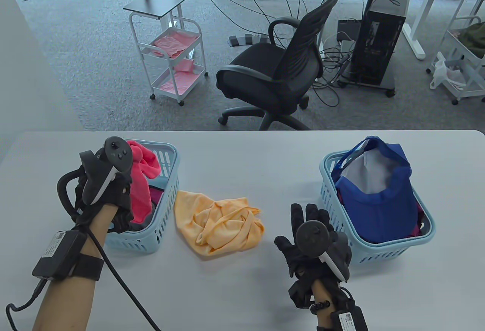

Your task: Sort apparel and towels into hand baskets

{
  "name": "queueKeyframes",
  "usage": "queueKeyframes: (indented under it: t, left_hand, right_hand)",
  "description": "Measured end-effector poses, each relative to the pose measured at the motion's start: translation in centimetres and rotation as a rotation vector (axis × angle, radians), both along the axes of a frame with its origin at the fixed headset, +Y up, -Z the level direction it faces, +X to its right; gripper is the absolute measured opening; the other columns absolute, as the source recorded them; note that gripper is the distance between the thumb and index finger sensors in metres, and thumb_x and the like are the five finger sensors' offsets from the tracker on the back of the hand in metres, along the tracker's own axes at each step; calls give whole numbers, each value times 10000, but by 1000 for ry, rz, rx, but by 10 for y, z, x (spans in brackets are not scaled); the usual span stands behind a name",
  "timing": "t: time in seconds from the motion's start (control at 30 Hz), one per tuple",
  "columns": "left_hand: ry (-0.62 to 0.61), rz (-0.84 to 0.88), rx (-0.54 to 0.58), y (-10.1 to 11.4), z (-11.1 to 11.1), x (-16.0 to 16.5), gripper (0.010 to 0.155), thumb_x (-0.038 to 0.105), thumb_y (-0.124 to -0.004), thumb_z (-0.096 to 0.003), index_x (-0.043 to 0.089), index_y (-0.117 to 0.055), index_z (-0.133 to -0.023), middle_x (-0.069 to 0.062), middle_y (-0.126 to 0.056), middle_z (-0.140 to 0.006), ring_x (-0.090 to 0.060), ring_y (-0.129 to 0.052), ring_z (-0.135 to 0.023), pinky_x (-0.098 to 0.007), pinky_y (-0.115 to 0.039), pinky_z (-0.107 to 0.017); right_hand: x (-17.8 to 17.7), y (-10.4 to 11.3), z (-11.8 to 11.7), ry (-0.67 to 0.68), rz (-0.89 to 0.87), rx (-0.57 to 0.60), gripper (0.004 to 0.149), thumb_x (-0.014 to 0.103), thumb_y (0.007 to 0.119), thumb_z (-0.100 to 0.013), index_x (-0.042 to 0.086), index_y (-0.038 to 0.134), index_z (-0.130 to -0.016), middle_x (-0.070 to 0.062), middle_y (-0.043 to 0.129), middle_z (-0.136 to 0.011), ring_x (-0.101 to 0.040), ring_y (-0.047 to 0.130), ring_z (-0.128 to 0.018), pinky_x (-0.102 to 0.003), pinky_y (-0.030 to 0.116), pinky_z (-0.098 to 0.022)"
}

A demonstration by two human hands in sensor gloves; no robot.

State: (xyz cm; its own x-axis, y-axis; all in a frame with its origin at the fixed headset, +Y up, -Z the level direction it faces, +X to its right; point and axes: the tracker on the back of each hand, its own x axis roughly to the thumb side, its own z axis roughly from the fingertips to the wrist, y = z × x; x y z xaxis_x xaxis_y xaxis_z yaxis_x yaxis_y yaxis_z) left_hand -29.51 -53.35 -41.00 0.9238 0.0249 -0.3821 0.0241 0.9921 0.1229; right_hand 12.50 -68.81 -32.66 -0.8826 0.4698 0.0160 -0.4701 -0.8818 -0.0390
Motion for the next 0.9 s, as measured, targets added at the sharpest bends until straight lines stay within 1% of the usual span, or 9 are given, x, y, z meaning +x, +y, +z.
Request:
queueKeyframes:
  t: [0.1,0.13,0.23,0.4,0.57,0.67,0.77,0.83,0.9]
  left_hand:
    - [20,19,-116,-20,-10,0,799,549,-690,-487,210,-366,-1134,-190,-472,-1170,-481,-678,-1048,-613,-692,-721]
    - [18,12,-112,-23,-12,1,801,548,-691,-485,211,-363,-1134,-204,-442,-1172,-503,-650,-1050,-622,-676,-723]
    - [-14,7,-111,-29,-14,12,811,556,-685,-483,201,-359,-1135,-218,-436,-1171,-520,-628,-1052,-634,-657,-726]
    - [-137,-11,-83,-24,-7,48,873,593,-670,-476,164,-301,-1141,-260,-409,-1169,-548,-594,-1052,-645,-625,-732]
    - [-308,-19,-71,-18,9,104,933,620,-650,-470,114,-244,-1141,-310,-353,-1163,-602,-555,-1039,-673,-596,-727]
    - [-404,-16,-106,-23,20,139,967,638,-634,-468,86,-205,-1136,-333,-316,-1159,-636,-534,-1028,-690,-583,-720]
    - [-450,2,-151,-40,26,164,987,653,-619,-464,73,-182,-1133,-346,-291,-1156,-666,-521,-1013,-706,-577,-711]
    - [-455,17,-207,-58,24,174,1000,663,-610,-462,67,-165,-1131,-362,-272,-1150,-696,-511,-997,-721,-574,-701]
    - [-441,56,-270,-84,20,182,1021,672,-602,-454,64,-125,-1122,-380,-239,-1141,-728,-502,-975,-741,-578,-684]
  right_hand:
    - [0,0,0,-1,0,-4,864,484,764,-405,203,267,-1054,-223,152,-1082,-533,150,-960,-664,268,-714]
    - [0,0,0,-2,0,-6,863,484,763,-406,204,267,-1054,-223,153,-1082,-533,150,-960,-663,268,-714]
    - [0,0,0,-1,3,-11,864,484,764,-405,204,267,-1054,-222,151,-1082,-532,149,-961,-664,267,-715]
    - [-1,0,0,3,10,-19,862,483,764,-405,205,269,-1053,-221,152,-1083,-530,151,-962,-663,267,-715]
    - [-3,0,0,7,14,-19,861,484,764,-405,206,270,-1054,-221,151,-1083,-530,150,-962,-664,266,-715]
    - [-2,-1,0,6,17,-20,860,484,763,-406,206,270,-1054,-222,152,-1082,-532,146,-961,-664,268,-714]
    - [-3,0,0,5,17,-21,860,483,764,-405,206,272,-1054,-222,152,-1083,-531,148,-961,-664,268,-714]
    - [-3,-1,0,5,20,-20,858,484,763,-406,207,274,-1053,-223,152,-1082,-530,150,-962,-663,269,-715]
    - [-4,-1,0,5,27,-23,859,485,763,-405,206,273,-1053,-223,153,-1082,-531,151,-960,-664,270,-713]
